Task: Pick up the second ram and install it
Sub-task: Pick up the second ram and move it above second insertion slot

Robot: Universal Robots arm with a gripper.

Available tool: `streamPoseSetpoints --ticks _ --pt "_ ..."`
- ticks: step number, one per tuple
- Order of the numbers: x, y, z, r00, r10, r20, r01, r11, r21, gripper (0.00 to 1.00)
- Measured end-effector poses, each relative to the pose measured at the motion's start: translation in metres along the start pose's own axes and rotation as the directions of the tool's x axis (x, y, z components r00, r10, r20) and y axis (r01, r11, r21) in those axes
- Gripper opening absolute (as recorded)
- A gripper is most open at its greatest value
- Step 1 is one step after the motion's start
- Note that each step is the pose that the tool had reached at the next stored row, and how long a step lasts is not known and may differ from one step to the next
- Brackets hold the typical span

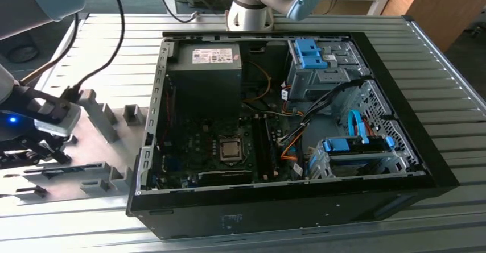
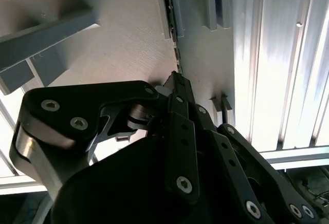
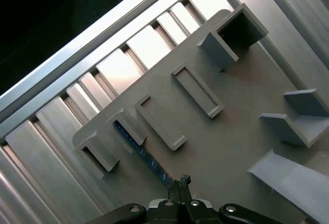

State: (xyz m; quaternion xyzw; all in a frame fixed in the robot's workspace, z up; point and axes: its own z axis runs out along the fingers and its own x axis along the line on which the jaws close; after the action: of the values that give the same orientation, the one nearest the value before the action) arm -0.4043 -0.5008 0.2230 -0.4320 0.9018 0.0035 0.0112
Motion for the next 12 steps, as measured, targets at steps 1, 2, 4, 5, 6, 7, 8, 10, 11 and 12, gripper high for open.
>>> streamPoseSetpoints --ticks 1,2,4,5,6,7,8,10,11,12 --pt "0.0 0.0 0.0 1.0 -0.006 0.0 0.006 1.0 -0.0001 0.11" --pt "0.0 0.0 0.0 0.9999 -0.013 0.0 0.013 0.9999 -0.0003 0.11" --pt "0.0 0.0 0.0 0.9997 -0.025 0.0 0.025 0.9997 -0.0006 0.11" --pt "0.0 0.0 0.0 0.9995 -0.031 0.0001 0.031 0.9995 -0.0007 0.11" --pt "0.0 0.0 0.0 0.9993 -0.037 0.0001 0.037 0.9993 -0.0009 0.11" --pt "0.0 0.0 0.0 0.999 -0.044 0.0001 0.044 0.999 -0.001 0.11" --pt "0.0 0.0 0.0 0.9988 -0.05 0.0002 0.05 0.9988 -0.0012 0.11" --pt "0.0 0.0 0.0 0.9981 -0.062 0.0002 0.062 0.9981 -0.0014 0.11" --pt "0.0 0.0 0.0 0.9977 -0.068 0.0003 0.068 0.9977 -0.0016 0.11" --pt "0.0 0.0 0.0 0.9972 -0.074 0.0003 0.074 0.9972 -0.0017 0.11"
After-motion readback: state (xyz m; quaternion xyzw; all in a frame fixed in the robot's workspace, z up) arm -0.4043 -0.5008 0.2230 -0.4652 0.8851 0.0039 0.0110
